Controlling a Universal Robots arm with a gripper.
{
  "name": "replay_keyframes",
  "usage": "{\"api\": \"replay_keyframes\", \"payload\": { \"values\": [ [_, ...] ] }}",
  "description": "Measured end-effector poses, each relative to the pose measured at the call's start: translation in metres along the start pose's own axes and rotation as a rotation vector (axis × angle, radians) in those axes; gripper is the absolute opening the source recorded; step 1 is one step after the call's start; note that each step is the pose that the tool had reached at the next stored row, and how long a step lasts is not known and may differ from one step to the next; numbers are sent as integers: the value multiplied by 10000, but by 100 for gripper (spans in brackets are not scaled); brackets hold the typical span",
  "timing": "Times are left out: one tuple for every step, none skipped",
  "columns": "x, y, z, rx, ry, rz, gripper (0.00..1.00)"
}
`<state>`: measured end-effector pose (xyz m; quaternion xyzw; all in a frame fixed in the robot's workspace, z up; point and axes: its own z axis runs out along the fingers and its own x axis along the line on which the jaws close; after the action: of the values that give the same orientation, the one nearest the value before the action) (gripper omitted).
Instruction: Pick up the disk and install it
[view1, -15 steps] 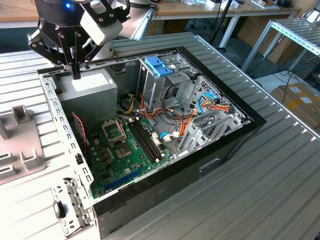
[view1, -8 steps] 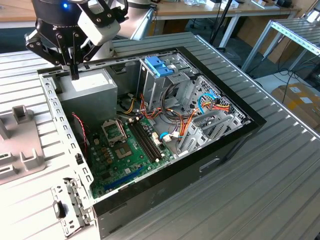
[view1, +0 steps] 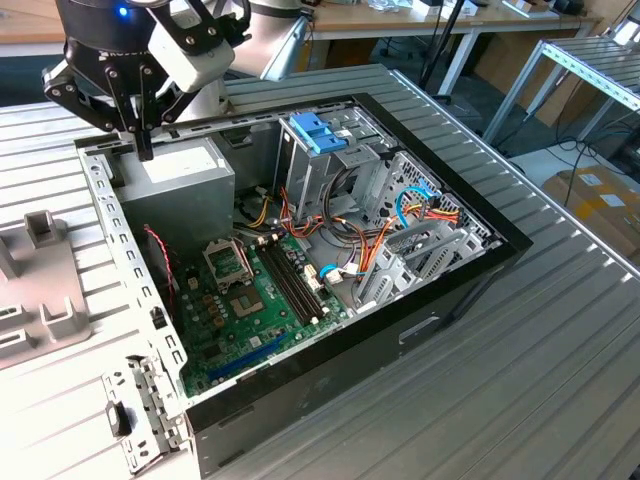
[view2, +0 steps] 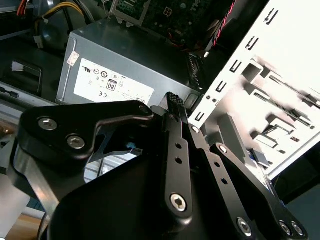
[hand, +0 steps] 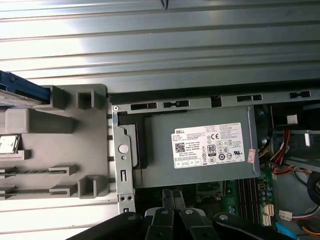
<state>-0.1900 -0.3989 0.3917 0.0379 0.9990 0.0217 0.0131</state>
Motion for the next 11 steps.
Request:
{"api": "replay_keyframes", "payload": {
  "values": [
    [4, 0, 0, -1, 0, 0, 11],
    [12, -1, 0, 0, 0, 0, 11],
    [27, -2, 0, -1, 0, 0, 11],
    [36, -3, -1, 0, 0, 0, 11],
    [46, -3, -1, -1, -1, 0, 11],
    [51, -4, -1, 0, 0, 0, 11],
    [57, -4, -1, 0, 0, 0, 11],
    [64, -5, -1, 0, 0, 0, 11],
    [69, -5, -1, 0, 0, -1, 11],
    [74, -6, -1, 0, 0, 0, 11],
    [78, -6, -1, -1, 0, -1, 11]
  ]
}}
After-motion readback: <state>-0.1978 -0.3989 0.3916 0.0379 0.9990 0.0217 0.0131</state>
